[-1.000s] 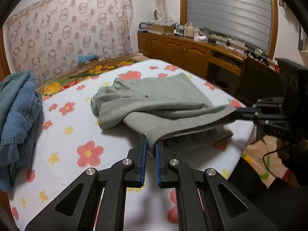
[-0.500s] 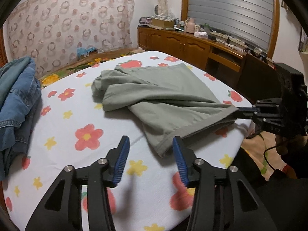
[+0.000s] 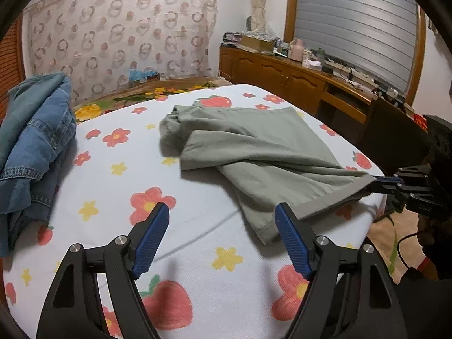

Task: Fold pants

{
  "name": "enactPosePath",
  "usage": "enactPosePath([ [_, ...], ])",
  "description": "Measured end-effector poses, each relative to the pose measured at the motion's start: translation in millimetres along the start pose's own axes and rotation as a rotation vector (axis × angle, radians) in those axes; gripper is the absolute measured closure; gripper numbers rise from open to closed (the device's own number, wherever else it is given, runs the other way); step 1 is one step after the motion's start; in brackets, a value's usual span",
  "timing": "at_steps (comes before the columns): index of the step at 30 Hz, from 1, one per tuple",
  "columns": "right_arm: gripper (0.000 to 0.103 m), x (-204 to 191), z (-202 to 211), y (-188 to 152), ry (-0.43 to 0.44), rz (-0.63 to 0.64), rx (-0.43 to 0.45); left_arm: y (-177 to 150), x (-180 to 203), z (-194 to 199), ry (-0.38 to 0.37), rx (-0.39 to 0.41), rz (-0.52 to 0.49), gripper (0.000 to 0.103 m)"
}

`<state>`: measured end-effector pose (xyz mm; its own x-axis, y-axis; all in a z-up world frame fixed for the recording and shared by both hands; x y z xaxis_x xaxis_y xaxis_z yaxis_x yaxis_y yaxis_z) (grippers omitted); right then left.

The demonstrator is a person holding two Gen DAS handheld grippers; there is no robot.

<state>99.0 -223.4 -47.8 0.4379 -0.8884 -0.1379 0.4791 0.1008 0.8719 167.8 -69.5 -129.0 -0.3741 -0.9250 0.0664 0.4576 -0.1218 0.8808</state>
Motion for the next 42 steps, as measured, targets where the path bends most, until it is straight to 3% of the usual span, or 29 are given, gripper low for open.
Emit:
enactPosePath([
  [9, 0.093, 0.4, 8.9, 14.0, -0.029, 0.019, 0.037, 3.1, -15.1, 2.6, 0.041, 0.016, 0.019, 0.025],
  [14, 0.073, -5.1, -3.6, 29.7, -0.021, 0.026, 0.06, 4.4, -19.4, 3.3, 0.049, 0.02, 0.021, 0.025],
  [29, 0.073, -47.6, -87.9, 75.9, 0.099, 0.093, 0.073, 17.2, -57.3, -7.3, 0.119, 0.033, 0.053, 0.025],
  [42, 0.072, -60.7, -169.2, 81.7, 0.144, 0.151, -0.035, 15.4, -78.1, -19.9, 0.132, 0.013, 0.073, 0.025],
])
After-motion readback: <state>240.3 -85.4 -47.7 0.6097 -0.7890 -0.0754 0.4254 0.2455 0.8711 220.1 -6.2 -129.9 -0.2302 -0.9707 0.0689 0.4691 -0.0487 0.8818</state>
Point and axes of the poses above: each gripper's, at about its wrist camera, not at the fingertips, and z roughly against the way its jaws point, x to its right, y to its top, the point moved 10 cm from there along -z, roughly the way its jaws point, and after that the axes turned 13 degrees about x, right-handed, at the moved point
